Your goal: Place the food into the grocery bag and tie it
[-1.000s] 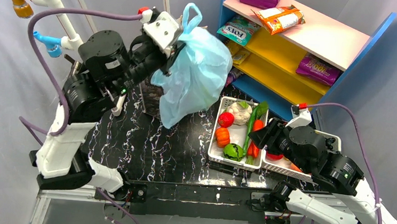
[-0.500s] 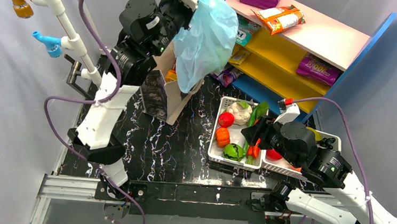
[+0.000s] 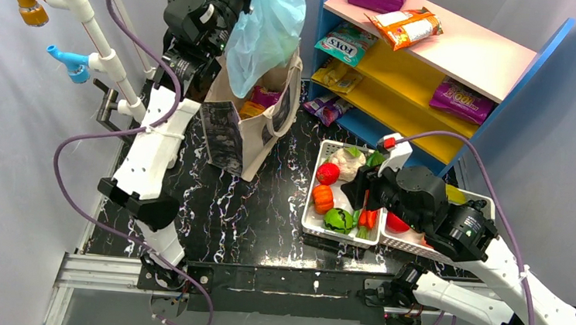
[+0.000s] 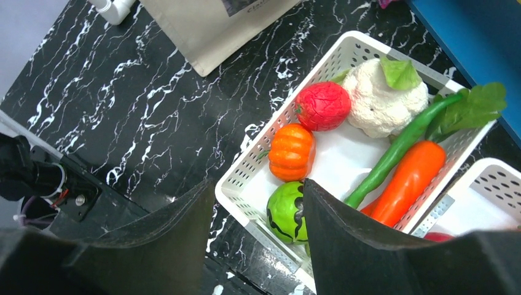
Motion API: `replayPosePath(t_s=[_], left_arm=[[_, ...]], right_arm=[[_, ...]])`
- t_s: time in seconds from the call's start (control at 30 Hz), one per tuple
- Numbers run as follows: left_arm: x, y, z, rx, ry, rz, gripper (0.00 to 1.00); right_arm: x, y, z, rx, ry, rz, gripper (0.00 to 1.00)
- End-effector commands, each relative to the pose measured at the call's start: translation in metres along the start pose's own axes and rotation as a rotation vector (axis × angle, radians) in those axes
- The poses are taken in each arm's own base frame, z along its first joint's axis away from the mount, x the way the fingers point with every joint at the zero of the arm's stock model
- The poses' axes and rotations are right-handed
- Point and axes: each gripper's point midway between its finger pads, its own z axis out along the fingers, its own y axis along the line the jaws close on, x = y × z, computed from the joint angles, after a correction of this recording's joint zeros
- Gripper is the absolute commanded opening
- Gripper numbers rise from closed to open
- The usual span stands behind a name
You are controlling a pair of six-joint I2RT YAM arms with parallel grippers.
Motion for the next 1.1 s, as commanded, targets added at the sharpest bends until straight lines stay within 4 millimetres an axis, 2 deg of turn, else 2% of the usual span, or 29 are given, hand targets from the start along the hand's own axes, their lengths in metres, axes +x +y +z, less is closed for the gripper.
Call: replayPosePath(t_s=[0.0,0.07,0.13,0.23,0.37,0.43,0.7,0.87,1.0,1.07], left_arm=[[0.017,0.015,-0.008,-0.045,-0.012,-0.011,0.00],[0.046,0.017,-0.016,-0.059,0.034,-0.042,0.00],[0.081,0.008,-0.023,-0.037,0.105,-0.059,0.00],[0.110,-0.003,-0.032,-0.020,0.147,-0.094,0.00],[0.120,-0.008,-0.045,-0.003,0.193,-0.130,0.00],[0.119,-0.007,-0.055,-0.003,0.199,-0.138,0.00],[0.139,-0.014,-0.094,0.019,0.291,-0.173,0.00],[0.175,-0.037,-0.114,0.087,0.391,-0.211,0.00],[0.208,-0.058,-0.115,0.130,0.470,-0.248,0.00],[0.225,-0.062,-0.113,0.113,0.522,-0.264,0.00]], right_arm=[[-0.025,0.017,-0.004,-0.096,-0.082,-0.050,0.62],[-0.023,0.018,-0.002,-0.106,-0.075,-0.060,0.62],[-0.022,0.016,0.001,-0.096,-0.070,-0.071,0.62],[-0.021,0.010,0.010,-0.065,-0.081,-0.092,0.63],[-0.029,0.003,0.018,-0.018,-0.095,-0.070,0.64],[-0.030,0.009,0.023,-0.044,-0.096,-0.082,0.64],[-0.031,0.015,0.033,-0.082,-0.050,-0.149,0.64],[-0.029,0.016,0.036,-0.100,-0.031,-0.161,0.64],[-0.030,0.020,0.039,-0.119,-0.021,-0.166,0.63],[-0.030,0.020,0.040,-0.120,-0.018,-0.166,0.63]])
